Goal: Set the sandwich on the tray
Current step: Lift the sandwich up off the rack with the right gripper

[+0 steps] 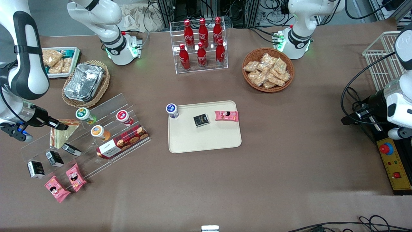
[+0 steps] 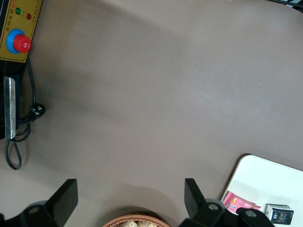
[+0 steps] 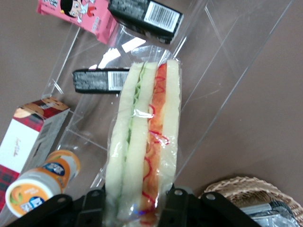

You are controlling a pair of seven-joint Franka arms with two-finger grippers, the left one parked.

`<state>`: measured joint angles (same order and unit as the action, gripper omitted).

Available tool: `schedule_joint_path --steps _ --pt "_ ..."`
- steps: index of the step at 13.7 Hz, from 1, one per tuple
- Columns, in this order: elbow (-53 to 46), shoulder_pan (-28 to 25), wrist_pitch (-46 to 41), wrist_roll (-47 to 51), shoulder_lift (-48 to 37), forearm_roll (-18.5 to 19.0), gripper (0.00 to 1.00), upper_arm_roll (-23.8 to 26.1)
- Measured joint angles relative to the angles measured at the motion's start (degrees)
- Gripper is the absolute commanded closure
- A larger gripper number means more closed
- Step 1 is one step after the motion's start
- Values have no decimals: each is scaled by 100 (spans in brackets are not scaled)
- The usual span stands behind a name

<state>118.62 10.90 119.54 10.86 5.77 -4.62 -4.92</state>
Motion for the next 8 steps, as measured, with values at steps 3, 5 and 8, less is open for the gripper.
schedule_joint_path --steps 3,5,8 --pt "-210 0 -487 -25 -86 0 100 0" --pt "-553 1 -962 -132 -167 0 100 -2" --pt "-1417 0 -2068 -194 -246 0 100 -1"
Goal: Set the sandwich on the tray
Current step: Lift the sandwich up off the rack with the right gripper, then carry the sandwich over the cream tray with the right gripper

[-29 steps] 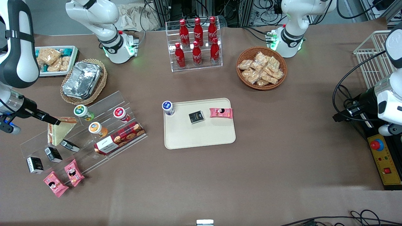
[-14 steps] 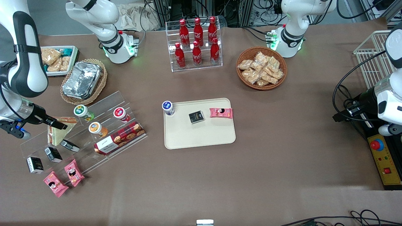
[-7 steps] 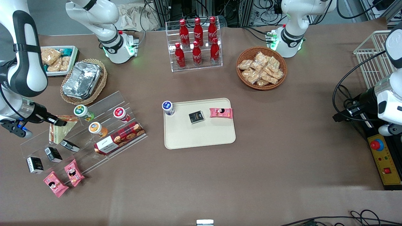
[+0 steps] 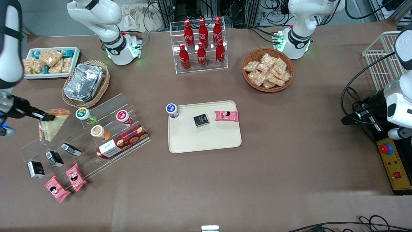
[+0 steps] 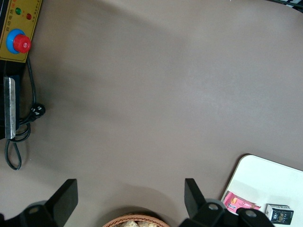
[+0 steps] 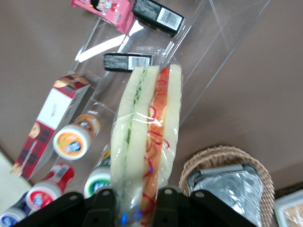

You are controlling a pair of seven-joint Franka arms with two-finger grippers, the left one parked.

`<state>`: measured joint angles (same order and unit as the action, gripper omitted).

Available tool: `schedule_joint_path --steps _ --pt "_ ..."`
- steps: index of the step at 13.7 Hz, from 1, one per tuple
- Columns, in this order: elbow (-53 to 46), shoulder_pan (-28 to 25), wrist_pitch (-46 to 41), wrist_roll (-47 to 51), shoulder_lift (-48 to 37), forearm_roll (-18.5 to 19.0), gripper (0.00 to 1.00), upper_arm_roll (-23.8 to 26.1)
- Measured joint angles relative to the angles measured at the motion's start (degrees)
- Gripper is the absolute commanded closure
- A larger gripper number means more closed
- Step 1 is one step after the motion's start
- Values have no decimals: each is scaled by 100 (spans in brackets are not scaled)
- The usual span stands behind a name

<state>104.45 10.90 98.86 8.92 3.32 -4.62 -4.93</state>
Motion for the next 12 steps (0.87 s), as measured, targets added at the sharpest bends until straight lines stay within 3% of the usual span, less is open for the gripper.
schedule_joint_path --steps 5,9,12 --pt "-851 -18 -1065 400 -44 -57 100 279" --pt "-916 -77 -1077 2309 -25 -393 100 1216" --pt "-919 -351 -781 3860 55 -422 100 1813"
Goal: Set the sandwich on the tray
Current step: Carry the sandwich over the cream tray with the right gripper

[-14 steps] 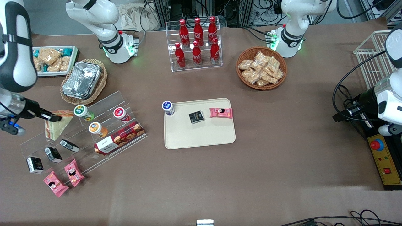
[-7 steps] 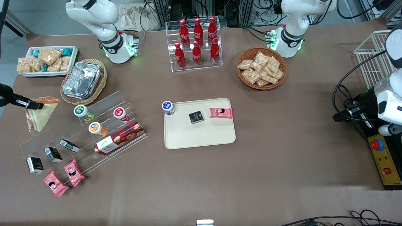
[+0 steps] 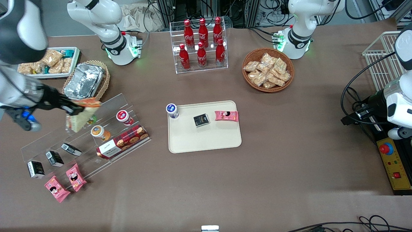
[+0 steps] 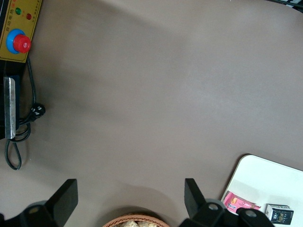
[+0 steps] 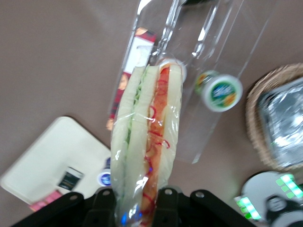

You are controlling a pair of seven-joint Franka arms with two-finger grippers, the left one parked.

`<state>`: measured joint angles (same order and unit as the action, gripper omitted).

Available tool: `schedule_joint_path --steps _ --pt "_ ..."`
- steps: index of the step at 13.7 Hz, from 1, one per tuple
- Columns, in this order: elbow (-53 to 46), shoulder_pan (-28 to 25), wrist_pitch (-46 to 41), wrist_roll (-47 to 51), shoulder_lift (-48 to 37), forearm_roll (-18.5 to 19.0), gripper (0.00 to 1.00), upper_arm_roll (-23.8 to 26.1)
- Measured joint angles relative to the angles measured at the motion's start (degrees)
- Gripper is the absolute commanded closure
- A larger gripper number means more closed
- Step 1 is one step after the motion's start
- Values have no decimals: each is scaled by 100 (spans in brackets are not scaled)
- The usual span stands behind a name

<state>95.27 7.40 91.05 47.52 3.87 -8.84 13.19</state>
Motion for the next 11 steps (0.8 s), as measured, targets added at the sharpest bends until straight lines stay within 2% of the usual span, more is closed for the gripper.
schedule_joint_path --steps 7,11 --pt "7 -1411 1563 2951 1011 -4 100 139" --pt "-2 -1926 2170 3661 1520 83 100 135"
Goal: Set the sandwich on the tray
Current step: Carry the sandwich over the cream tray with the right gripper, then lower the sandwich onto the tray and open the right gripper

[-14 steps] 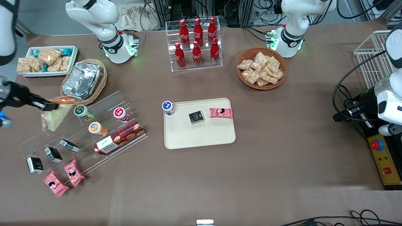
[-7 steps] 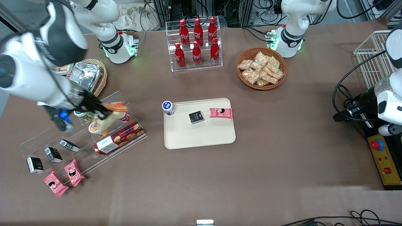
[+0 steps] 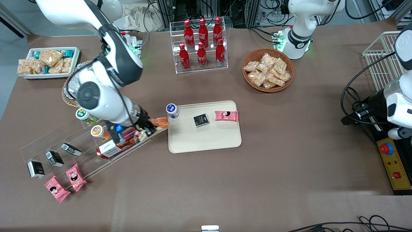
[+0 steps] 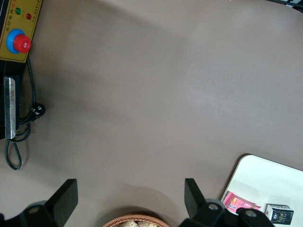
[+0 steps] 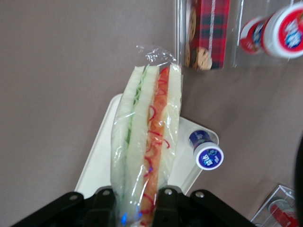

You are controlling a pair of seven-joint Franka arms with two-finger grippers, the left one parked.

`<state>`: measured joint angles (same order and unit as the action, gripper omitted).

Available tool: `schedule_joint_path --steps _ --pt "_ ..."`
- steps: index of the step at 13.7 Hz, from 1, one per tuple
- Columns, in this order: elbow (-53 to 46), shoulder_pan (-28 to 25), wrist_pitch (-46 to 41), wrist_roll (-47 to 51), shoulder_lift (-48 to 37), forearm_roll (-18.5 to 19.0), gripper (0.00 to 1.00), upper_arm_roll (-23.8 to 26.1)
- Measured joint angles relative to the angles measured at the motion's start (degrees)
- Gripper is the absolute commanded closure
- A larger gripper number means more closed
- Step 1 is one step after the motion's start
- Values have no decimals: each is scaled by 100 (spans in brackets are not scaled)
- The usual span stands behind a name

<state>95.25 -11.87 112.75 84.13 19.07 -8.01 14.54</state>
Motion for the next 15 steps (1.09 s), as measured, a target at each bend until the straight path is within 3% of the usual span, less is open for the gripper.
schedule_joint_path --steps 7,13,15 --pt "-20 -670 934 1361 662 308 100 -4" --pt "-711 -1250 1495 3112 1770 1193 100 -18" --pt "-972 -1344 1638 3348 2058 1296 100 -32"
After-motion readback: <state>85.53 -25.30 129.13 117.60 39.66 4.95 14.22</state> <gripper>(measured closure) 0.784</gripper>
